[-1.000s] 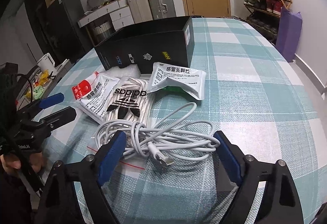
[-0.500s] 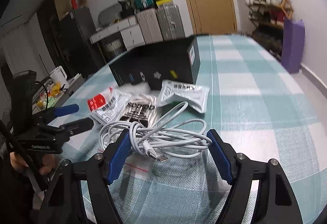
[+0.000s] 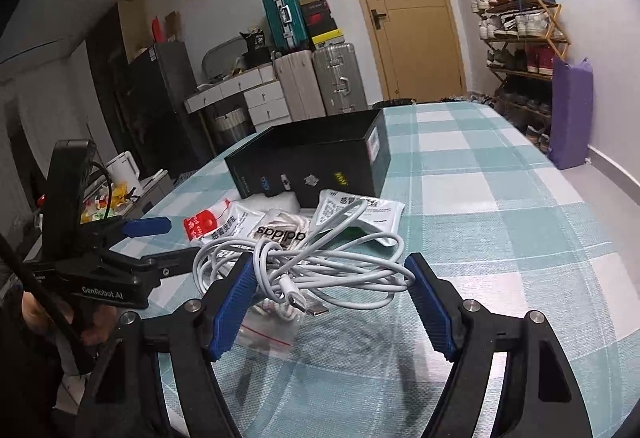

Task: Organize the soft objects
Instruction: 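Grasp the white cable bundle with the right gripper while the left gripper grasps the red packet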

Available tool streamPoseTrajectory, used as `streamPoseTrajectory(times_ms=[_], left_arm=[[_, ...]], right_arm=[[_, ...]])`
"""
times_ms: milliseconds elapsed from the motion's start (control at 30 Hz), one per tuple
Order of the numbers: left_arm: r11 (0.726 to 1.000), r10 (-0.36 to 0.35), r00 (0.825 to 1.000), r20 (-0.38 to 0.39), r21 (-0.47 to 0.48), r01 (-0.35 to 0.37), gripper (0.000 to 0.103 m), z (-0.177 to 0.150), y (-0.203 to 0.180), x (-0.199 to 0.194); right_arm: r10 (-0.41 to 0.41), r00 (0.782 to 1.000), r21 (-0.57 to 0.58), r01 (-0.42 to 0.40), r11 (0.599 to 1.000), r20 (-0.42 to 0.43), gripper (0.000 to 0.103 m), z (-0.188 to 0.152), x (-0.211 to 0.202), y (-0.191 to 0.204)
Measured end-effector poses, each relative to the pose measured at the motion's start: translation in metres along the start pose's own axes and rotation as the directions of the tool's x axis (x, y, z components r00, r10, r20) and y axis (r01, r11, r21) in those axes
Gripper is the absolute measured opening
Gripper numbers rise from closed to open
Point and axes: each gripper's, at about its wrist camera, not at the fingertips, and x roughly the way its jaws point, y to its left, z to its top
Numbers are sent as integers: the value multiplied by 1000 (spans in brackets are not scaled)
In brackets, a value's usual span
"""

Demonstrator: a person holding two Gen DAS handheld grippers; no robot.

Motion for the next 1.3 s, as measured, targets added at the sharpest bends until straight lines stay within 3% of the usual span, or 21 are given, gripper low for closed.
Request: streamPoseTrajectory(times_ms=[233, 567, 767, 1067, 1300], left_arm=[[997, 50, 999, 4, -59, -50, 103, 8, 25, 3], [993, 114, 992, -58, -7, -115, 103, 7, 36, 19], [994, 102, 992, -69, 43, -100, 103, 7, 26, 25], [996, 82, 993, -83, 46, -78, 101, 7, 25, 31], [998, 37, 994, -102, 58, -31, 71, 7, 21, 36]], right_arm=[[-2, 1000, 20, 2, 1000, 11, 76, 0, -4, -5], [2, 1000, 24, -2, 1000, 6, 76, 0, -3, -6], [2, 1000, 27, -2, 1000, 1, 76, 0, -2, -6], [5, 1000, 28, -5, 1000, -2, 76, 1, -2, -7], [5, 1000, 27, -4, 1000, -7, 76, 1, -2, -6]])
